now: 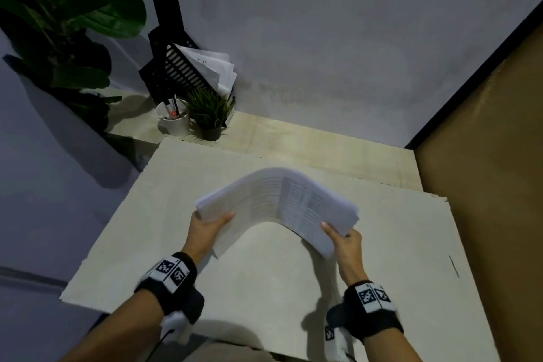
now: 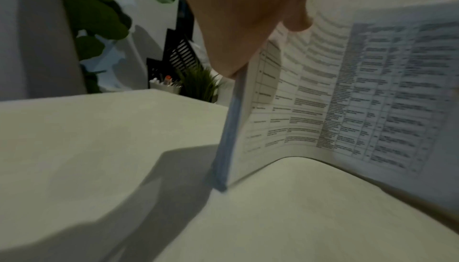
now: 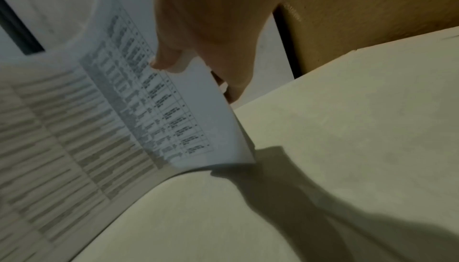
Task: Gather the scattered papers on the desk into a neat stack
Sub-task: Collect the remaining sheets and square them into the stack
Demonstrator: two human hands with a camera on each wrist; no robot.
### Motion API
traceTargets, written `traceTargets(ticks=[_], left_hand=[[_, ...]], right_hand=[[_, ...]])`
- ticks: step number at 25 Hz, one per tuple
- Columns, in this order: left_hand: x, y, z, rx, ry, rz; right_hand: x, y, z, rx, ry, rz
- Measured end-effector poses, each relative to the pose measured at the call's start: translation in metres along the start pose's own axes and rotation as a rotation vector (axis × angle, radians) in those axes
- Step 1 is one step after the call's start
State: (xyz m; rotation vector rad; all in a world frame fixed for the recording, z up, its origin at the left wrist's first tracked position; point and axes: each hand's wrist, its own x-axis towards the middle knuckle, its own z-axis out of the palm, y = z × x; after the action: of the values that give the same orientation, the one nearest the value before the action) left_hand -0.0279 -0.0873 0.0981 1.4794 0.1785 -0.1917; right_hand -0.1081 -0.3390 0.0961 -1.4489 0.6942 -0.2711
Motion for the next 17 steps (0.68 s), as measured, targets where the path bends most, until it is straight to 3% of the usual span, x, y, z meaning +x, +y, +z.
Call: traceTargets(ticks=[6,17], left_hand=[[0.006,0.004,-0.010,-0.063,0.057,-0.029],[0.017,-0.003,-0.016,-0.039,-0.057,-0.018]], right_hand=[[0.002,-0.007,0.002,0.001,0.001,-0.030],[0.011,-0.011,0.003,-0.004,-0.021,-0.012]])
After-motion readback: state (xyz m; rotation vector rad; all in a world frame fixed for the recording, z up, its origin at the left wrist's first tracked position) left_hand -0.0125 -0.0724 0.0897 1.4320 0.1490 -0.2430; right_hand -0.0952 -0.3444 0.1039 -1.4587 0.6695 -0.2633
